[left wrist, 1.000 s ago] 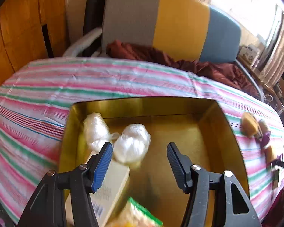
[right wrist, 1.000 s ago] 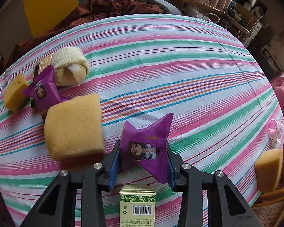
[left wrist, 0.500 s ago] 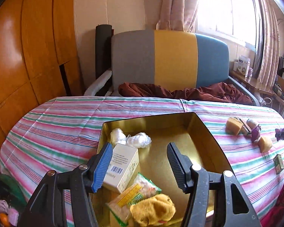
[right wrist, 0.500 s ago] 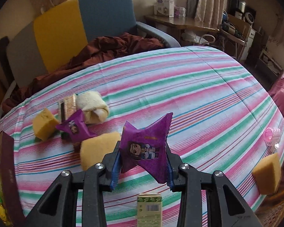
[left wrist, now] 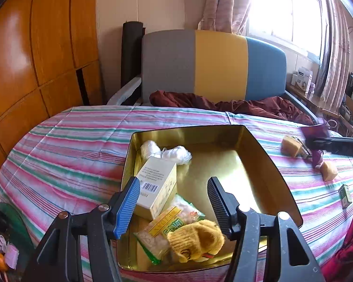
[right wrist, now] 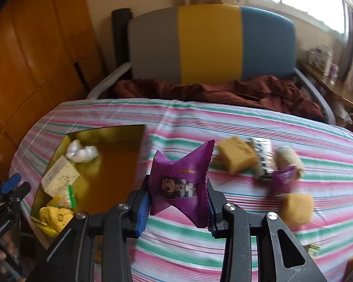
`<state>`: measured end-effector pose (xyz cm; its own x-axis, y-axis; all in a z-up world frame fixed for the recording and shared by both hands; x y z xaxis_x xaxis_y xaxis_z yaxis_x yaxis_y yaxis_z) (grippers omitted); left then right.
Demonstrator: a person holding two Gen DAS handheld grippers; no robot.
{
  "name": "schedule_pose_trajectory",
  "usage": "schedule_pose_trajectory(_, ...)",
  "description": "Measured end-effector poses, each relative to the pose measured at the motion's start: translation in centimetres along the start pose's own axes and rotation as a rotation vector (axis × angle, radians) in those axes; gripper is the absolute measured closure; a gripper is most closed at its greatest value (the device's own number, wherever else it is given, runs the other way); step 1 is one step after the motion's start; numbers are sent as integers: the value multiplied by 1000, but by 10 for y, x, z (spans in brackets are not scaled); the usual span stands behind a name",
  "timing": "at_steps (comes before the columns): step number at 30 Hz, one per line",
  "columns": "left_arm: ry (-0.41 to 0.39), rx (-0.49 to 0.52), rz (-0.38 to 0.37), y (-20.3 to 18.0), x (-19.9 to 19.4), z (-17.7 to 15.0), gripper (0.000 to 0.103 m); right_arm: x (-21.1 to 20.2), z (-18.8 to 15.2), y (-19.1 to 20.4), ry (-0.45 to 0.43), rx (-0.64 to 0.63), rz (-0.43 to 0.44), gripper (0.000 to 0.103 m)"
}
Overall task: Organize objects
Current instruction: 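Carry the purple packet into the gold tray and open right tool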
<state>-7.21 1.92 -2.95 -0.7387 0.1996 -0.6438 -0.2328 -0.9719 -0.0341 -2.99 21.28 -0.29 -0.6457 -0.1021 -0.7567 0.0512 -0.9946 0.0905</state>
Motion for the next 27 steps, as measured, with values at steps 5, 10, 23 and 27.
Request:
schedule_pose_trajectory(5,36,-52,-3,22,5,-8,43,40,2,86,77,-126,117,63)
schedule_pose_trajectory(10,73,-153,4,52,6,-19,43,90,-6,131,183,-126,167,62)
schedule_pose_trajectory(23,65,-169,-4,61,9,-23,43,112,-25,153,186,-88,236,41)
schedule_pose_trajectory(27,67,-152,-25,50,8,-25,43,95,-30,141,159,-95,220,36)
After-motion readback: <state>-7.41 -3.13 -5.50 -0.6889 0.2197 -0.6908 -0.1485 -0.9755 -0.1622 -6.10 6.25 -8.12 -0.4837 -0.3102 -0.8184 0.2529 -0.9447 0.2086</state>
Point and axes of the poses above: each gripper's, at about its wrist camera, not at the fingertips, and x roughly the way its jaws point, y to its left, z to its top, the point moved 3 cm from there along x, roughly the way its jaws point, and after that the axes turned 3 degrees about -z, right-handed, at the moved point
